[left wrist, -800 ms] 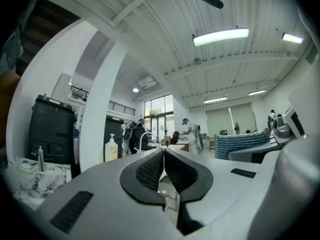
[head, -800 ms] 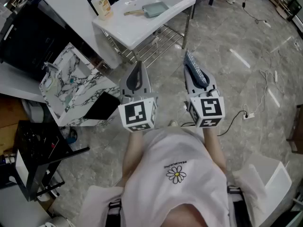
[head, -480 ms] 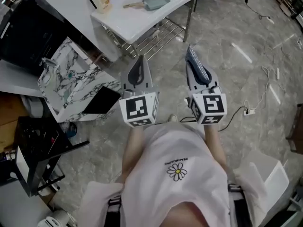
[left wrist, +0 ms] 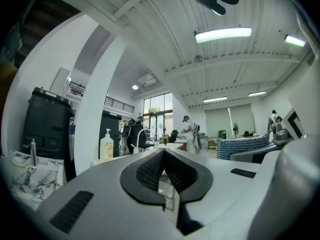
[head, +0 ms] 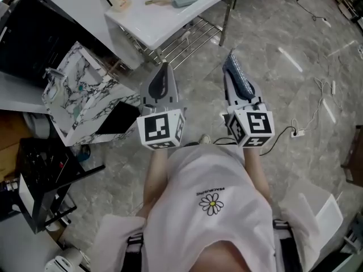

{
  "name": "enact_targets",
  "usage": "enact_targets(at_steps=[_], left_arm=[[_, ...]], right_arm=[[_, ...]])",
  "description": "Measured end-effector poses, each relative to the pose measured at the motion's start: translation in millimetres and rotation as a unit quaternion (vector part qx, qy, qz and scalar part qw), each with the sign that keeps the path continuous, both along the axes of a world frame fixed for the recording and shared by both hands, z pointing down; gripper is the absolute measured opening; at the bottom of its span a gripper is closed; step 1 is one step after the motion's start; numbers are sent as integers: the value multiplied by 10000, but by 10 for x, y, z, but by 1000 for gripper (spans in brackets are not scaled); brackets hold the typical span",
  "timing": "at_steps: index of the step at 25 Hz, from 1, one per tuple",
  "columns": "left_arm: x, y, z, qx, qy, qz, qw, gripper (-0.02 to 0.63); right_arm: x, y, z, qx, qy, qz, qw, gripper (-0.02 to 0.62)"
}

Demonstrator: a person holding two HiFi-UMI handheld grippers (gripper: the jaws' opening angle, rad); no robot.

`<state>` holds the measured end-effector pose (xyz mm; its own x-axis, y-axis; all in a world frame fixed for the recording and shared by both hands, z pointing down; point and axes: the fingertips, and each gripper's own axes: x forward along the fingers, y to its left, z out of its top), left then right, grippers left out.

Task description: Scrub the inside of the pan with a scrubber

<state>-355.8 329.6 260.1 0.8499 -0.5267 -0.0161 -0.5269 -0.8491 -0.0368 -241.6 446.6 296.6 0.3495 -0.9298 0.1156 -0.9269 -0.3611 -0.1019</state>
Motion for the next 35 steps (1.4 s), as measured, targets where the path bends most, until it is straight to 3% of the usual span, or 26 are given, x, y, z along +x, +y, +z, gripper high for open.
enact_targets(at_steps=[10, 19, 27, 35], left_arm=[[121, -159, 41, -108, 229, -92, 9996, 17], [657, -452, -36, 90, 387, 58, 9992, 17], [1303, -1267, 169, -112, 392, -86, 9991, 17], [2201, -2378, -75, 7, 365, -125, 9993, 17]], right_arm=[[170, 26, 134, -19, -31, -46, 10000, 57], [620, -246, 170, 108, -8, -53, 9999, 57], [1118, -1151, 298, -99, 155, -602, 9980, 57], [2038, -2402, 200, -17, -146, -791, 9968, 57]])
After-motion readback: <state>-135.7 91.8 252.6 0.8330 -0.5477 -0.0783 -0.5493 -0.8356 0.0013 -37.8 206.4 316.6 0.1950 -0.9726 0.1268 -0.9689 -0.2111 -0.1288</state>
